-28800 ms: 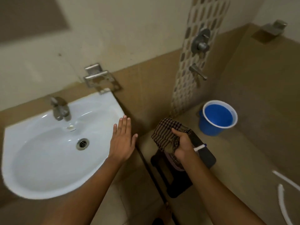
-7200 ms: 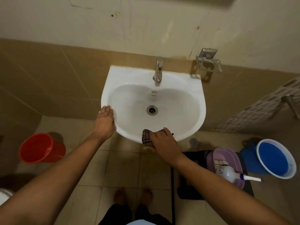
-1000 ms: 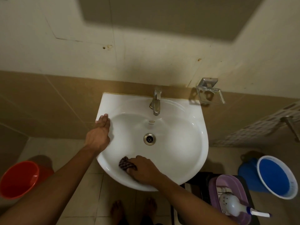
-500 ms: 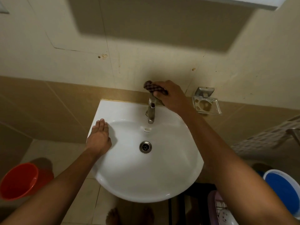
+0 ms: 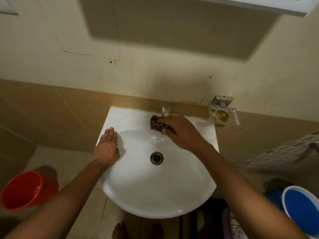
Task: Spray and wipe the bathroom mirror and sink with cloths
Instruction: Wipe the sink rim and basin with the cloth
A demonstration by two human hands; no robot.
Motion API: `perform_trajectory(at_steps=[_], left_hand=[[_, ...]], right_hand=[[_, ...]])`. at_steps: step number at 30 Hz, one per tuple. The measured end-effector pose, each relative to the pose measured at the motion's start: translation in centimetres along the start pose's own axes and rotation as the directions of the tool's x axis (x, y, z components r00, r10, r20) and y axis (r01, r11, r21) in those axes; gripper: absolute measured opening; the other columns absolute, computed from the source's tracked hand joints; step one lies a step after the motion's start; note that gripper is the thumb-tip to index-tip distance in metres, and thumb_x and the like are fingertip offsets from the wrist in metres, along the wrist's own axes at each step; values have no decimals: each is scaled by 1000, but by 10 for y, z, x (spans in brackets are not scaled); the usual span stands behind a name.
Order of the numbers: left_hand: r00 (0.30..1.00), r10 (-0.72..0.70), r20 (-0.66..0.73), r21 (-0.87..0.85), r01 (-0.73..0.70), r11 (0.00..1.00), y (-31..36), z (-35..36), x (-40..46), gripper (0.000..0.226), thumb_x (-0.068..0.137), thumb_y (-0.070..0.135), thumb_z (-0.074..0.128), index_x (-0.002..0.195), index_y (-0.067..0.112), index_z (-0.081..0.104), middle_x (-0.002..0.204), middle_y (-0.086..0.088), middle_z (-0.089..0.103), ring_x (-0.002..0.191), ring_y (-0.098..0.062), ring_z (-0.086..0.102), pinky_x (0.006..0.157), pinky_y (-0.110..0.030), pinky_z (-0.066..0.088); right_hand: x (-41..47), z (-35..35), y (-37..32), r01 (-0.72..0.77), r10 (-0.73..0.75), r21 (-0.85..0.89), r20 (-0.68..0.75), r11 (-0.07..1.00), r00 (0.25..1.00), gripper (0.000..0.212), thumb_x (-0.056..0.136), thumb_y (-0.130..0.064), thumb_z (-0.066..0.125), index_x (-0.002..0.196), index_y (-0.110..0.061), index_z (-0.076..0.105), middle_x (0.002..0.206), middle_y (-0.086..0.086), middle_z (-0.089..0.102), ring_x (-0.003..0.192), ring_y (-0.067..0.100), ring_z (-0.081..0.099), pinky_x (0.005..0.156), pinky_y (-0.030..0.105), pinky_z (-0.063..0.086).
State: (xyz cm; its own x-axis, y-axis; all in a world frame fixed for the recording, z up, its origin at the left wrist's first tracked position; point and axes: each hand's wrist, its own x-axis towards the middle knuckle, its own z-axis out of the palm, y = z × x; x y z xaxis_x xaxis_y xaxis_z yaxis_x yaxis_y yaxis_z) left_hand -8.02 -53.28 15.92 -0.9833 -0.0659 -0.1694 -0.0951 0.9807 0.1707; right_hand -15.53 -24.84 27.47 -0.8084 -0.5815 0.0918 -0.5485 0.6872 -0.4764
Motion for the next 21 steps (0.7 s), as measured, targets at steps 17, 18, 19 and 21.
perform_trajectory(at_steps=[17, 18, 19, 21], left_hand=[[997, 79, 1, 12, -79, 997, -10, 2, -1, 70, 87, 8, 42, 149, -5, 13, 160, -22, 3, 149, -34, 1, 121, -39, 7], [996, 85, 0, 12, -85, 996, -10, 2, -2, 70, 87, 8, 42, 149, -6, 13, 160, -22, 3, 149, -34, 1, 121, -39, 7], [996, 90, 3, 11, -90, 996, -10, 2, -2, 70, 87, 8, 42, 149, -6, 13, 159, -23, 3, 149, -35, 1, 121, -39, 7], [996, 93, 16, 6, -93, 996, -10, 0, -3, 70, 88, 9, 41, 149, -6, 12, 160, -22, 2, 149, -34, 0, 121, -39, 6]], right_hand=[[-3, 60, -4, -235, 180, -140, -325, 962, 929, 39, 88, -10, 66, 126, -17, 64, 130, 1, 64, 93, 32, 53, 71, 44, 51], [-3, 58, -3, -221, 171, -150, -288, 964, 942, 38, 89, -10, 64, 126, -18, 64, 133, 2, 62, 95, 33, 52, 72, 45, 52], [-3, 56, -3, -207, 164, -156, -250, 966, 954, 38, 89, -10, 63, 126, -18, 64, 136, 3, 60, 97, 34, 52, 74, 46, 52], [-5, 51, -6, -188, 161, -176, -159, 966, 974, 38, 91, -11, 60, 128, -19, 63, 143, 2, 55, 102, 35, 50, 79, 46, 51]])
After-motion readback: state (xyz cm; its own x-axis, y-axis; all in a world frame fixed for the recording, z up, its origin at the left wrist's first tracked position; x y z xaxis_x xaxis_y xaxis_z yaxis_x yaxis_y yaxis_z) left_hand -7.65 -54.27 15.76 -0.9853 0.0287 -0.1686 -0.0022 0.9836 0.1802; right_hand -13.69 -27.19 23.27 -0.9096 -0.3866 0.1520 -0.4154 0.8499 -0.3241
